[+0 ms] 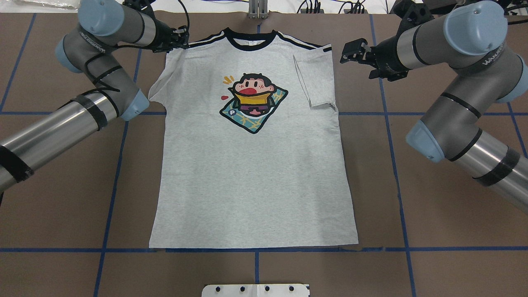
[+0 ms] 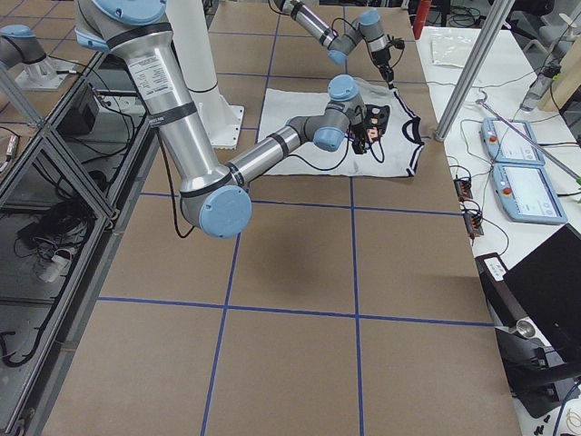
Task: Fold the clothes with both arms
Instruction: 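Move the left gripper to the sleeve nearest it while the right gripper hovers, then fold the sleeve inward with the left gripper while the right gripper moves toward the hem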
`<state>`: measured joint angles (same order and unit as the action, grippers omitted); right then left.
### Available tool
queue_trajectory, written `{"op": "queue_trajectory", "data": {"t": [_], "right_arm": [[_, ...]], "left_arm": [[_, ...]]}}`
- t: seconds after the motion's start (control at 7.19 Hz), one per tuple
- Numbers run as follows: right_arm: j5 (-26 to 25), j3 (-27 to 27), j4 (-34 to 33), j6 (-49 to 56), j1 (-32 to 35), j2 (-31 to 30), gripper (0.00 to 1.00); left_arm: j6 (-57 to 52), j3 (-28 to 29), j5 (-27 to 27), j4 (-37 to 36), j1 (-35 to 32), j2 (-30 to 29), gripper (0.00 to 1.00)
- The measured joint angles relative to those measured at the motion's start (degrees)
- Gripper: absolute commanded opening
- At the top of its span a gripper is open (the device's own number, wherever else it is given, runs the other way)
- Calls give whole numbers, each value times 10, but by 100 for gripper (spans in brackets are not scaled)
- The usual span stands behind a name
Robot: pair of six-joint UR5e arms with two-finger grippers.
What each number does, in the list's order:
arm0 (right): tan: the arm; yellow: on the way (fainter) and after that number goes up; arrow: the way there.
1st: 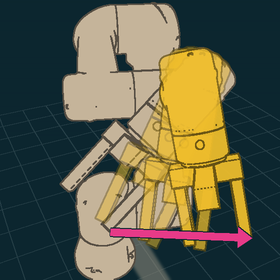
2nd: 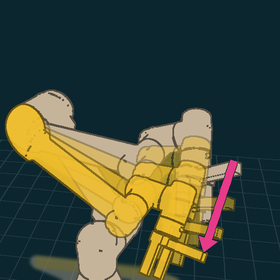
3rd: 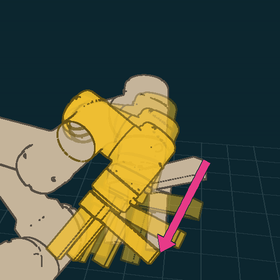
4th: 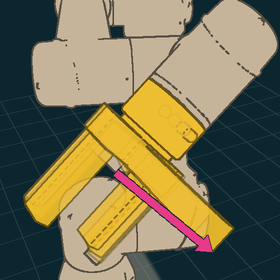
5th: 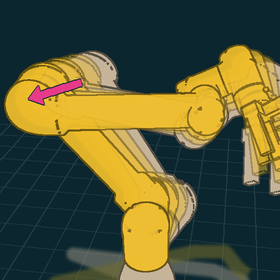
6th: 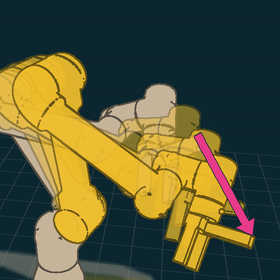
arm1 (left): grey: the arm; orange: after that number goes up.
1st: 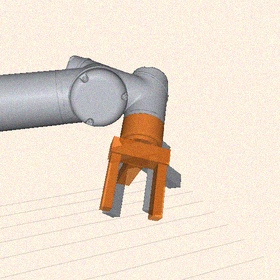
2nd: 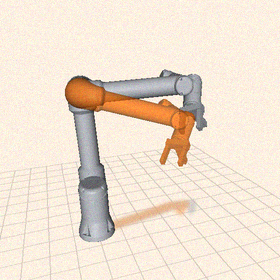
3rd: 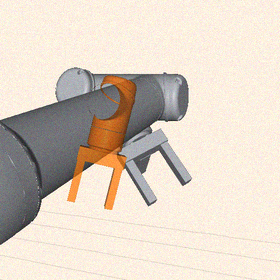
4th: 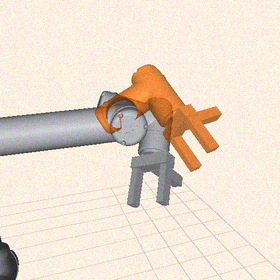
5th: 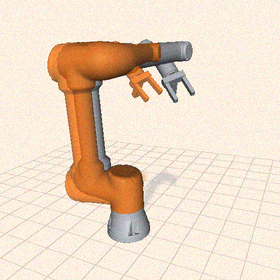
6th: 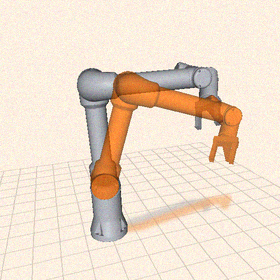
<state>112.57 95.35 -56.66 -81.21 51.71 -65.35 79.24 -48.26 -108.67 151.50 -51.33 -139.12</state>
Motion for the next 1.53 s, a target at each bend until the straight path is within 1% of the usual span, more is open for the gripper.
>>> {"op": "queue_trajectory", "data": {"t": [0.28,0.42,0.56,0.83,0.97,1.11,1.25,1.39,1.53], "right_arm": [[0,-1,0,0,0,-4,100],[0,-2,0,0,0,-5,100],[0,-2,0,0,0,-5,100],[2,7,0,0,1,-12,100],[3,22,-3,-5,1,-23,100],[3,48,-16,-20,-3,-38,100],[4,82,-38,-40,-12,-59,100],[4,119,-67,-58,-27,-84,100],[2,164,-110,-69,-51,-114,100]], "left_arm": [[7,28,37,1,17,-26,0],[8,40,51,2,22,-32,33],[8,47,60,4,25,-37,59],[10,47,65,4,31,-48,64],[13,31,65,5,37,-46,64],[19,-1,64,4,46,-31,64],[25,-47,62,0,59,-5,64],[29,-106,52,-14,71,28,65],[30,-180,32,-53,81,66,66]]}}
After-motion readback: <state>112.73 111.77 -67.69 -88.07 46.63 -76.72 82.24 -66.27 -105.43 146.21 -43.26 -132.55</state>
